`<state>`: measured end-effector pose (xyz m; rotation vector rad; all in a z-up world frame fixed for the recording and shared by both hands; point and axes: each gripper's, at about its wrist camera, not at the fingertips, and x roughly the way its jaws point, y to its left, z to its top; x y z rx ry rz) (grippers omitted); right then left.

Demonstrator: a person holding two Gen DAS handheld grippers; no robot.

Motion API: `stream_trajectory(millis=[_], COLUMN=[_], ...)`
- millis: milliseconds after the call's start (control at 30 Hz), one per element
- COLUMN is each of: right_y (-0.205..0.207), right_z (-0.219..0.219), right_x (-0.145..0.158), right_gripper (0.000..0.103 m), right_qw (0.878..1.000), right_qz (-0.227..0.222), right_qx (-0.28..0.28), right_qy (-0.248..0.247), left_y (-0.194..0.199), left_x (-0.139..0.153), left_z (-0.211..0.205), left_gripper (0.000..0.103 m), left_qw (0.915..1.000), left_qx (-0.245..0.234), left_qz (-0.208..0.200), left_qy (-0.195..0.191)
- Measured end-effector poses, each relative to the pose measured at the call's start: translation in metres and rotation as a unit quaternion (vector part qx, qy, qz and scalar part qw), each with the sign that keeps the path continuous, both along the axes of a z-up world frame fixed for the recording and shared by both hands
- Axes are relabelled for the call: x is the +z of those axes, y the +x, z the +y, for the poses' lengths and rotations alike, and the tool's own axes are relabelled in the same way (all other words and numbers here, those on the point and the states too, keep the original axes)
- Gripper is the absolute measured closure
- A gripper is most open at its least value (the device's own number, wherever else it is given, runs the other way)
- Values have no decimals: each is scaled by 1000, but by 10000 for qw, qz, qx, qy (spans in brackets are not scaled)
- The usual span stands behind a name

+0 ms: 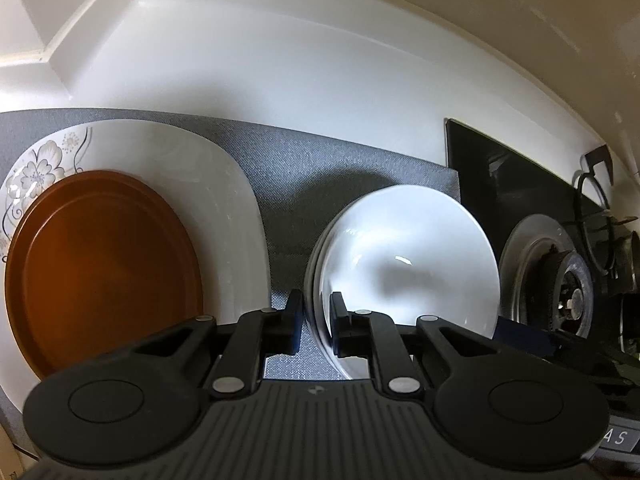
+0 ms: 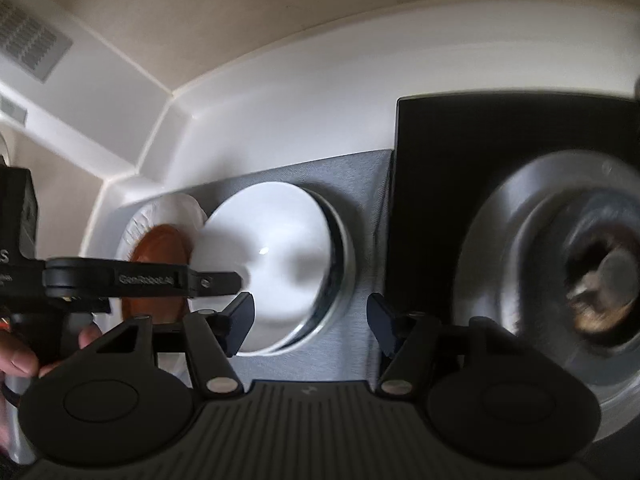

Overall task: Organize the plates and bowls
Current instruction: 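Lower the held bowl into the teal-patterned bowl with both grippers, then grasp the rims of the nested bowls together with both grippers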

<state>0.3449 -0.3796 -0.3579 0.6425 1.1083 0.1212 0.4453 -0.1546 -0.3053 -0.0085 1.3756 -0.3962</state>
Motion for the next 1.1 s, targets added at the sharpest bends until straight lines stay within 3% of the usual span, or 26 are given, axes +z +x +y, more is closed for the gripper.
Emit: stream_trajectory(millis=[67,133,167,200,267,367,467,600,733,933,1100], right_y=[-1,-3,-5,-7,-7,-13,-19,-22,-27,-37,-50], right_z=[2,4,6,8,21,34,26,14,20,33,40], right_x=[-5,-9,-9,-9,-2,5,4,0,0,-9,-24], right_gripper=[38,55,59,69,72,72,71,66,65,59,59], right_qw=[9999,9998,9995,9991,9955,9888,9917,9973,9970,9949,9925], right_qz=[-25,-29,-75,-100,-163,-140,-125,-93,-161,-323,-397], right_qx=[-112,-199,-206,-154,224,631,608,339,156,-520,-1012], right_qy=[28,-91,-213,-375,-907,-1347,-1122,-641,-736,-807,-553], left_y=[-3,-7,-9,-11,-18,-29,-38,-43,-45,-43,-45], left_x=[1,2,2,2,3,1,2,2,0,-9,-9], left_z=[-4,-7,-8,-7,-8,-5,-2,-4,-10,-10,-6], left_gripper=[88,88,87,86,85,85,84,83,82,76,76], left_qw=[9999,9995,9994,9994,9992,9988,9985,9979,9970,9986,9989], left_qx=[-88,-186,-206,-224,-311,-423,-499,-521,-597,-467,-426], left_qz=[-95,-186,-188,-177,-129,-61,-139,-292,-335,-162,-8], left_qy=[92,175,202,192,196,233,196,257,352,204,189])
